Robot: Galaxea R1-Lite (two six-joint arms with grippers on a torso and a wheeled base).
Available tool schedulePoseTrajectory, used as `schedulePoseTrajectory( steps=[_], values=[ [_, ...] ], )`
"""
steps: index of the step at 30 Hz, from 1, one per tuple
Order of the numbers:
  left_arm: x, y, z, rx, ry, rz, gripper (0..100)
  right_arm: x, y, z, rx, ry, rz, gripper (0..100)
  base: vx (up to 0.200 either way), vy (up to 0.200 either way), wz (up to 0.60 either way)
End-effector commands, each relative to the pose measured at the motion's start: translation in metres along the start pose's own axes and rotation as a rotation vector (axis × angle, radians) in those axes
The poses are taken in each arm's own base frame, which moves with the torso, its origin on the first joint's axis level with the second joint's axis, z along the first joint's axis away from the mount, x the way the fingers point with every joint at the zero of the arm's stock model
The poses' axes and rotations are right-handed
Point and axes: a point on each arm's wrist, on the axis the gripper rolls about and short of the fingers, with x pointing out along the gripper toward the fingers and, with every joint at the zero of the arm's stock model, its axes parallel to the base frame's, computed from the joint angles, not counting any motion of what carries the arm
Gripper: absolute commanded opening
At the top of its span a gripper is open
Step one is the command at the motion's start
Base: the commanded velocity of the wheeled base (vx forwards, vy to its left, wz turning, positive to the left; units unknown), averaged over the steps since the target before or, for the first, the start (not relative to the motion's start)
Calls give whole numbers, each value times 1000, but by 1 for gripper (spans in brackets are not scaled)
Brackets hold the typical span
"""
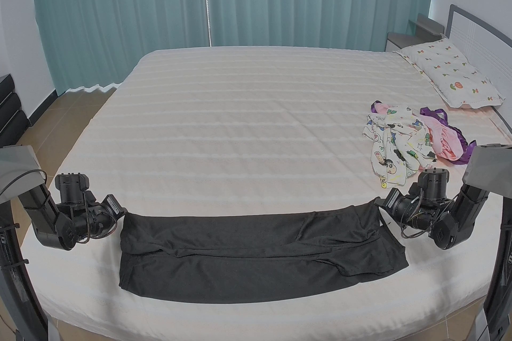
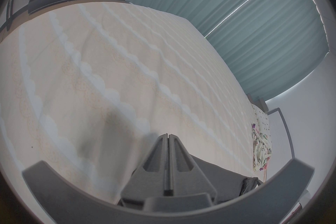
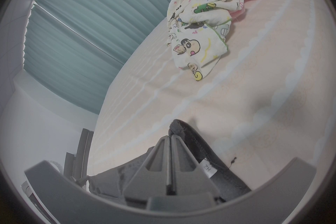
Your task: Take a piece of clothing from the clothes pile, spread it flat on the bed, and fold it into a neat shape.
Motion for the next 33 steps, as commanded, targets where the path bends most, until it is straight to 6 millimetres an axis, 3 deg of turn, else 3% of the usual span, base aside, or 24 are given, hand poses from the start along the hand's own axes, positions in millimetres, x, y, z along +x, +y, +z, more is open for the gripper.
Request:
schedulePoseTrajectory(
  steps=[1,10,28,29,30,33],
  values=[
    [0,2,4,-7,-13,3,0,-2,4,7,10,-23,16,0,0,0,0],
    [0,3,18,-118,-57,-15,0,11,7,10,99,-47,48,0,0,0,0],
    [5,12,9,-136,-14,17,0,23,-1,5,98,-69,73,0,0,0,0],
    [5,13,7,-136,-10,20,100,24,-3,5,101,-69,67,0,0,0,0],
    [5,13,7,-136,-10,20,100,24,-3,5,101,-69,67,100,0,0,0],
    [4,13,8,-138,-12,18,100,19,-2,6,100,-74,67,100,0,0,0]
  ],
)
